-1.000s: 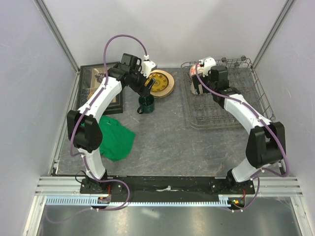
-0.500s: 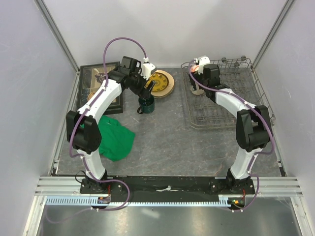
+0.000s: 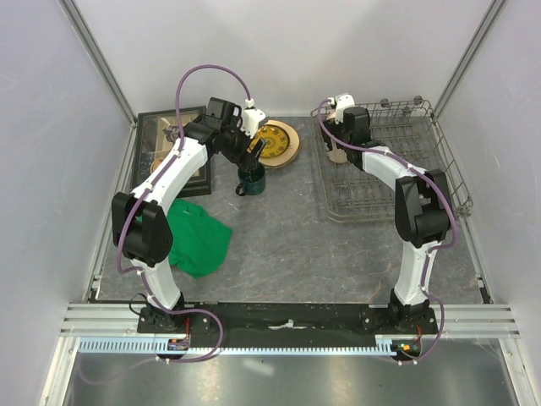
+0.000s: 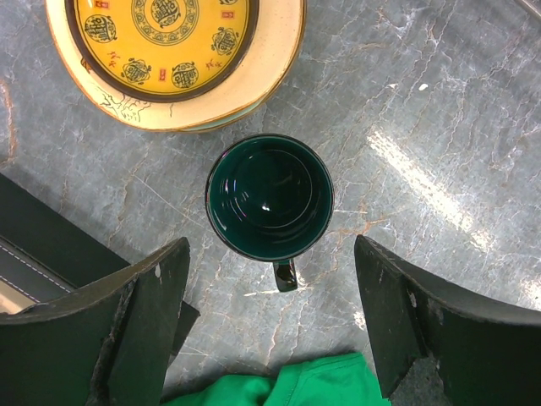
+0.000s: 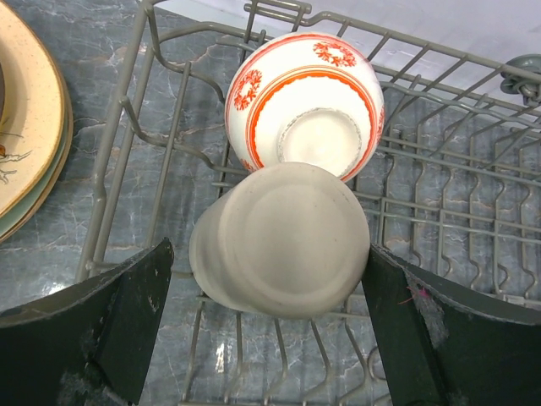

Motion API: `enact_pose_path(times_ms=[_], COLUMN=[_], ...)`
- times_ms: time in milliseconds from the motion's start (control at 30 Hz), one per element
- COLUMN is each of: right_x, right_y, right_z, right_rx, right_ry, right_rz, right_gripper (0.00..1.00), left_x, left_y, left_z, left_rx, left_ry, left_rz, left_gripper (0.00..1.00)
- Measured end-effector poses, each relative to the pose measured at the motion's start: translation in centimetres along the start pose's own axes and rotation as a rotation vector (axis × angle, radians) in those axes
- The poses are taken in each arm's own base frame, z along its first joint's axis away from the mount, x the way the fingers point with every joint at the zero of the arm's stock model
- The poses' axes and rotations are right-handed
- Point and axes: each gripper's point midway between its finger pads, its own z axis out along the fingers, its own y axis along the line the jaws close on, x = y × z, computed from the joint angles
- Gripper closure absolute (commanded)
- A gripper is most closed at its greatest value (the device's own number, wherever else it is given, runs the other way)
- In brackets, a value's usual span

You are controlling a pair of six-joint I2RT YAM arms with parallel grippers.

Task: Unload the mixed dishes from the dish rack
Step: Pick up the cup from the dish rack.

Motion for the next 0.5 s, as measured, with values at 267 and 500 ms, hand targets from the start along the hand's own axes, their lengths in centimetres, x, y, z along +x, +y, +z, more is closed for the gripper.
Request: enact_pose_path(times_ms=[267,500], right_x=[0.4,0.35], right_y=[0.12,-0.13], right_z=[1.07,1.11], right_rx=[0.001,0.005], right_ry=[0.007,0.004], right_rz=[0.0,-0.001], right_gripper=[0.05,0.28], left_x=[0.09,0.8], left_y=[0.01,-0.19], left_z=[0.03,0.3], left_rx=[-0.001,0.005], left_ry=[0.002,0.019], left_rz=[-0.001,-0.005], left_gripper=[0.15,0.15])
